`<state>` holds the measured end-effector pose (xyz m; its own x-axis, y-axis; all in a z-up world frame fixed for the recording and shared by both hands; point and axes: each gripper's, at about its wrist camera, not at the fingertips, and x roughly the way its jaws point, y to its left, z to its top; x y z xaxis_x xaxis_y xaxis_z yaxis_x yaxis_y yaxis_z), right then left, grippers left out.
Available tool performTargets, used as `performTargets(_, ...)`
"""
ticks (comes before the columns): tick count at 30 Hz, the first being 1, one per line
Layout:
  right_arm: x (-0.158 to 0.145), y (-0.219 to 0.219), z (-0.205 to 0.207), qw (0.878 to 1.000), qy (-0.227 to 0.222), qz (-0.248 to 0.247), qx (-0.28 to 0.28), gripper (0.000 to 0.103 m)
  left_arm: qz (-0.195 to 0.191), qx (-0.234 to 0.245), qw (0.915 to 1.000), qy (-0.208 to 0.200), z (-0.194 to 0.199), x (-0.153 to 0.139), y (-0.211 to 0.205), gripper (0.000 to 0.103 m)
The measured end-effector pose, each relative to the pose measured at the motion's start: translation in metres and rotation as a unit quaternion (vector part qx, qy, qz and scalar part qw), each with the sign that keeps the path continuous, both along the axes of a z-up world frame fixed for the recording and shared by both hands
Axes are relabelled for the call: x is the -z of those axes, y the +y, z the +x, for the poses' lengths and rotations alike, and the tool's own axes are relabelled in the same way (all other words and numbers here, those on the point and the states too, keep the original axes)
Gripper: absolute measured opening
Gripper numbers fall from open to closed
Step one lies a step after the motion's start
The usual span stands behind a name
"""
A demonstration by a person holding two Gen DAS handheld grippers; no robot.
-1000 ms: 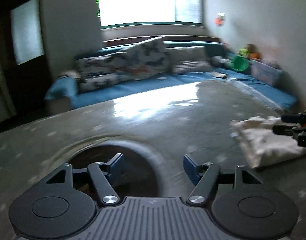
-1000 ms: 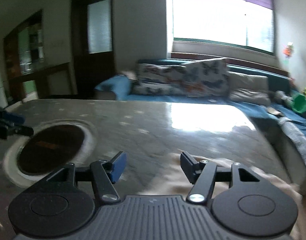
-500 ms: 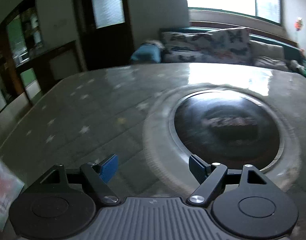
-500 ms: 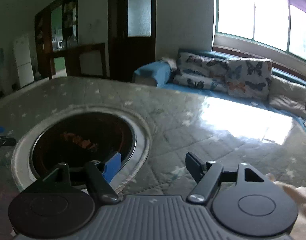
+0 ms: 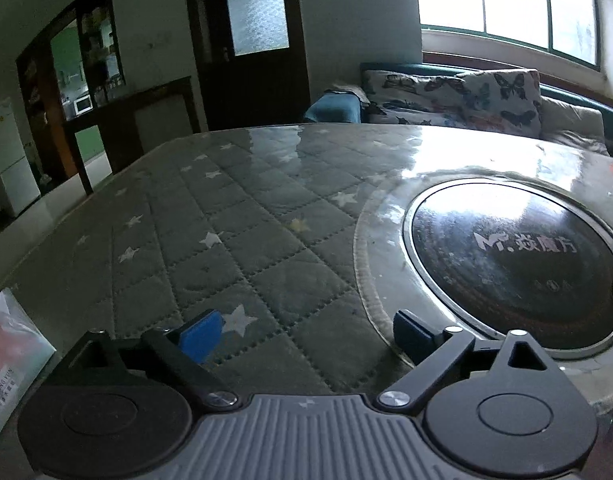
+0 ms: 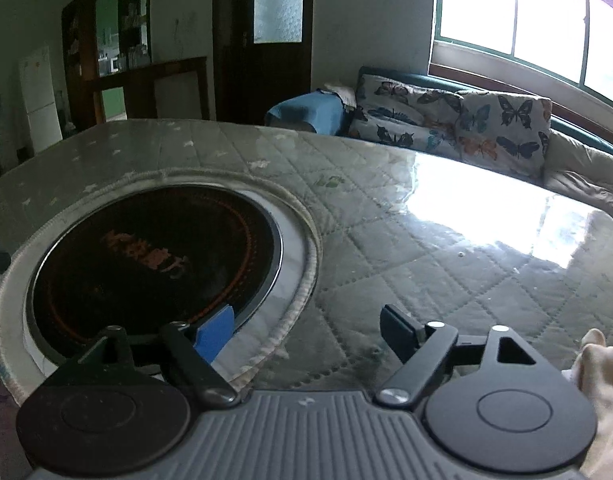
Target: Fold clothes
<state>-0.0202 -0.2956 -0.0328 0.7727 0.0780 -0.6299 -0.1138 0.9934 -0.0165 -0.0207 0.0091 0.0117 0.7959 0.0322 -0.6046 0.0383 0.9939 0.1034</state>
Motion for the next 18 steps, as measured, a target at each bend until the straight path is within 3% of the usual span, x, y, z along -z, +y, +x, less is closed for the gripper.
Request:
performTargets(9,0.008,0.008,0.011,1.000,0.014,-0.007,-0.004,0.102,-0.021,-0.005,0.9997,0.007,0.002,0.006,0.006,0.103)
performTargets(18,0.010,0.011,0.011,1.000,0.019,-0.018,-0.004,0.103,-0.042,-0.005,0.9990,0.014,0.001,0.009,0.014,0.103)
